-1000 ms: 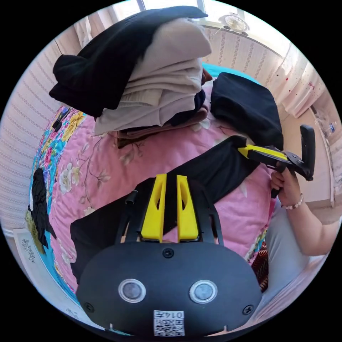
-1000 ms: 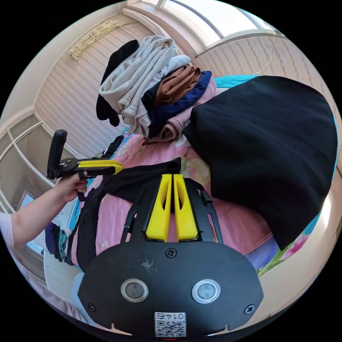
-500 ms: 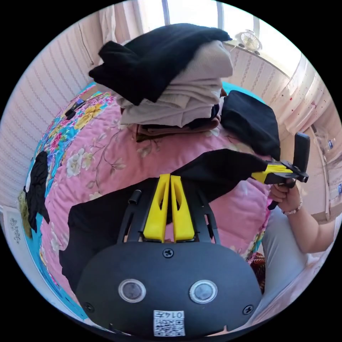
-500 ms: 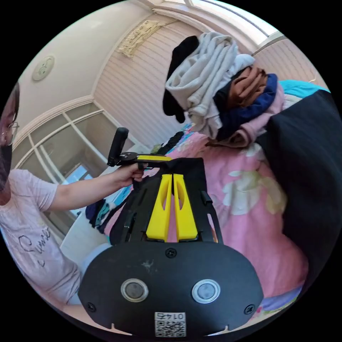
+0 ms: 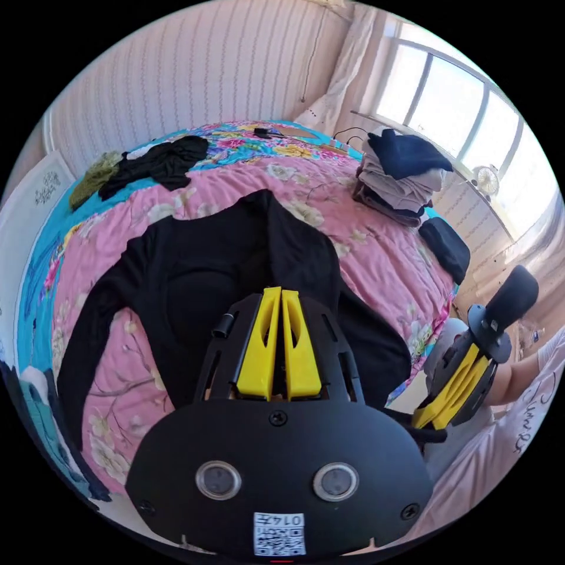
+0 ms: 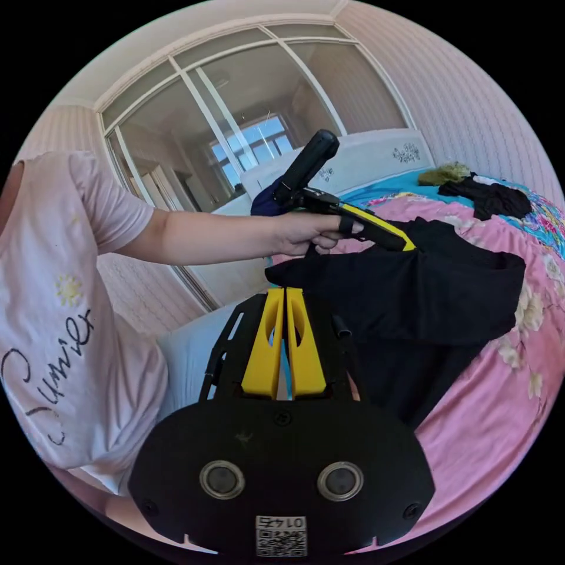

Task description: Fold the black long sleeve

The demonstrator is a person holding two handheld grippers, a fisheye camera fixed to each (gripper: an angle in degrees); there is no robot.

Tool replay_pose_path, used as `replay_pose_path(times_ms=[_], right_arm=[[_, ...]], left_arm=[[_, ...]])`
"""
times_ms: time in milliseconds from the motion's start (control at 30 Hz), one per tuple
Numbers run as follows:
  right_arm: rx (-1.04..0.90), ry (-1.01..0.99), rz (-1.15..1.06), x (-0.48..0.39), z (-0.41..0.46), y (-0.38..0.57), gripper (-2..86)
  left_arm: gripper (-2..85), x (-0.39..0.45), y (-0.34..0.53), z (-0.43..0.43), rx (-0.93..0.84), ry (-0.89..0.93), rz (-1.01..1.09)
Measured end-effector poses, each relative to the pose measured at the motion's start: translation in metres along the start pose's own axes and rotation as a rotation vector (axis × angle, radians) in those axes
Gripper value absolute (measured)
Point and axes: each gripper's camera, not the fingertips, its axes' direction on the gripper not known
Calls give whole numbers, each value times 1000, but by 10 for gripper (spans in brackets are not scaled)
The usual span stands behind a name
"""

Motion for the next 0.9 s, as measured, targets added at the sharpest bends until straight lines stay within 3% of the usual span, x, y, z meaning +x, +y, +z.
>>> replay_pose_path(times_ms=[467,633,733,900], right_arm=[[-375,121,-5,-4,209,-41,21],[-447,41,-16,14,221,-33,64],[-366,79,32,46,195,-30,66],[-84,448,272,156,128,-45,67]], left_arm=[[-10,-117,54,-5,-13,71,-211],[-9,-147,55,-25,6,44,-213],[-4,-166,19,-30,37,54,-162],[41,-175,-64,-9,114,71,-113]])
